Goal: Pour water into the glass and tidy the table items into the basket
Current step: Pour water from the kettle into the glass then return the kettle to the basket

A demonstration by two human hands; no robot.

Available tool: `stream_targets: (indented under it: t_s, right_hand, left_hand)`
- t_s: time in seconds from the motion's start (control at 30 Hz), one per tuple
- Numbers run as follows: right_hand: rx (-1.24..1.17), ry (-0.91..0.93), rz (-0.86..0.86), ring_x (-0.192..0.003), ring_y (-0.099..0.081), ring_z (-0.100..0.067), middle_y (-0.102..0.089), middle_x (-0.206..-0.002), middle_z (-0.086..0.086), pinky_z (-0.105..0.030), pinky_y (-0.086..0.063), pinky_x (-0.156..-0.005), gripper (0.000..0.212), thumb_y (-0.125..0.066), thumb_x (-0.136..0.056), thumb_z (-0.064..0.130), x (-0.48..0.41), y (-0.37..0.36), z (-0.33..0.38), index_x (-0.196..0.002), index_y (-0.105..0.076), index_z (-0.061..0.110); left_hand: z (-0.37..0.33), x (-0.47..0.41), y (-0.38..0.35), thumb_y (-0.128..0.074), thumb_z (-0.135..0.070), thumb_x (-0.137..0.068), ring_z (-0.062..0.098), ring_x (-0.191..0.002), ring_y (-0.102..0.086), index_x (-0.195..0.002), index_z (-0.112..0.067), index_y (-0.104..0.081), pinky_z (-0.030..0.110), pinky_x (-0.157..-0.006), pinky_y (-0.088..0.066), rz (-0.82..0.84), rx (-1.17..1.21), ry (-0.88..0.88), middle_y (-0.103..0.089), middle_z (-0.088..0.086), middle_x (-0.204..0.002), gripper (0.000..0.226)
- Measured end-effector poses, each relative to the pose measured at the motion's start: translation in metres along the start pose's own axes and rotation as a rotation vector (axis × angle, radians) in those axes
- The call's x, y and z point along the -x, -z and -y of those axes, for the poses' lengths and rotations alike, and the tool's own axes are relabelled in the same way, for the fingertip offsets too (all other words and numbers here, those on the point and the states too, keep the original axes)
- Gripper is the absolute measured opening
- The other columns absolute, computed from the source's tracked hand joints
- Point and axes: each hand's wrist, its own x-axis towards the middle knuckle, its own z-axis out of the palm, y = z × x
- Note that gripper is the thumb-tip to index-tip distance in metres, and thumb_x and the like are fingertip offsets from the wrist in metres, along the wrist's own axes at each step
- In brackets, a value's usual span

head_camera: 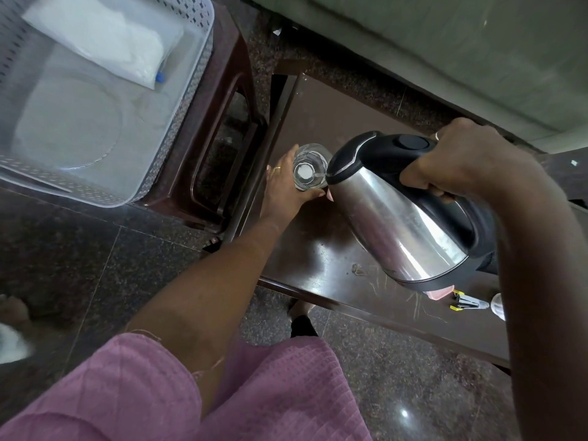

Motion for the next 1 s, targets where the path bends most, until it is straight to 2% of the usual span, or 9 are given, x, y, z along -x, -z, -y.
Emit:
stream_targets:
  t_s: [0.23,0.4,0.53,0.67,0.77,0.83,0.87,0.93,1.0]
  right_hand:
    - [-0.087,0.007,-0.002,-0.025,-0.048,-0.006,-0.055,-0.031,0.003,-0.019,-0.036,-0.041,0.011,-0.064,-0.058,0.015,0.006,-0.003,-0.022,-0.054,-0.059,0.007]
    - [-0.299,-0.03,-0.13,-0.028,-0.047,-0.001,-0.057,-0.036,0.008,-0.022,-0.039,-0.047,0.024,-0.067,-0.047,0.025,0.017,-0.022,-0.052,-0.062,-0.059,0.008]
    - [-0.457,-0.001,-0.197,-0.044,-0.05,-0.012,-0.055,-0.044,0.001,-0.028,-0.044,-0.054,0.035,-0.063,-0.033,0.032,0.026,-0.027,-0.067,-0.063,-0.063,0.013]
    - [-0.631,0.112,-0.201,-0.032,-0.031,-0.002,-0.04,-0.032,0.008,-0.008,-0.025,-0.034,0.007,-0.059,-0.041,0.011,0.044,-0.017,-0.056,-0.044,-0.054,0.016]
    - [-0.753,0.248,-0.195,-0.038,-0.031,-0.01,-0.037,-0.037,0.002,-0.01,-0.022,-0.036,0.008,-0.053,-0.043,0.002,0.054,-0.007,-0.04,-0.049,-0.048,0.003]
    - [-0.779,0.336,-0.214,-0.044,-0.034,-0.016,-0.036,-0.048,-0.018,-0.014,-0.024,-0.038,0.029,-0.051,-0.045,0.001,0.057,-0.002,-0.026,-0.064,-0.044,-0.019]
    - [-0.798,0.366,-0.209,-0.044,-0.032,-0.018,-0.033,-0.055,-0.027,-0.016,-0.025,-0.038,0.034,-0.051,-0.046,0.002,0.058,-0.001,-0.017,-0.068,-0.041,-0.022]
    - [-0.891,0.439,-0.2,-0.046,-0.025,-0.022,-0.03,-0.055,-0.03,-0.024,-0.022,-0.042,0.036,-0.054,-0.044,0.005,0.059,-0.003,0.008,-0.068,-0.04,-0.019]
    - [-1.025,0.526,-0.188,-0.048,-0.026,-0.022,-0.033,-0.045,-0.018,-0.033,-0.02,-0.046,0.027,-0.056,-0.036,0.011,0.057,-0.008,0.034,-0.055,-0.043,-0.003]
  left_hand:
    - [-0.002,0.003,0.0,-0.084,-0.03,-0.062,0.021,-0.137,-0.035,-0.144,-0.014,-0.025,0.047,-0.116,-0.022,0.006,0.047,0.005,-0.039,0.008,-0.147,0.102]
    - [-0.003,0.003,0.003,-0.082,-0.033,-0.065,0.021,-0.141,-0.028,-0.146,-0.012,-0.019,0.041,-0.121,-0.01,0.027,-0.057,-0.026,-0.032,0.008,-0.152,0.105]
    - [0.0,0.01,0.022,-0.075,-0.035,-0.073,0.023,-0.142,-0.025,-0.145,-0.012,-0.022,0.038,-0.119,-0.009,0.004,-0.088,-0.141,-0.029,0.01,-0.153,0.093]
    - [0.003,0.017,0.056,-0.072,-0.034,-0.078,0.021,-0.14,-0.03,-0.144,-0.012,-0.029,0.029,-0.116,-0.005,-0.031,-0.153,-0.289,-0.037,0.009,-0.149,0.081]
    - [0.003,0.019,0.084,-0.064,-0.026,-0.085,0.026,-0.134,-0.04,-0.139,-0.007,-0.037,0.037,-0.116,-0.011,-0.229,-0.241,-0.339,-0.046,0.013,-0.142,0.063]
    - [0.006,0.015,0.103,-0.054,-0.019,-0.09,0.029,-0.132,-0.042,-0.137,-0.006,-0.039,0.045,-0.116,-0.015,-0.447,-0.33,-0.252,-0.049,0.014,-0.14,0.051]
    - [0.007,0.013,0.114,-0.049,-0.016,-0.091,0.03,-0.132,-0.042,-0.137,-0.006,-0.039,0.046,-0.116,-0.015,-0.559,-0.352,-0.168,-0.049,0.015,-0.139,0.048]
    - [0.012,0.01,0.14,-0.043,-0.009,-0.09,0.029,-0.132,-0.04,-0.138,-0.007,-0.037,0.045,-0.117,-0.014,-0.762,-0.353,0.008,-0.048,0.013,-0.139,0.049]
    - [0.014,0.008,0.162,-0.041,-0.001,-0.085,0.027,-0.133,-0.038,-0.139,-0.009,-0.036,0.043,-0.117,-0.01,-0.933,-0.318,0.134,-0.046,0.011,-0.14,0.054]
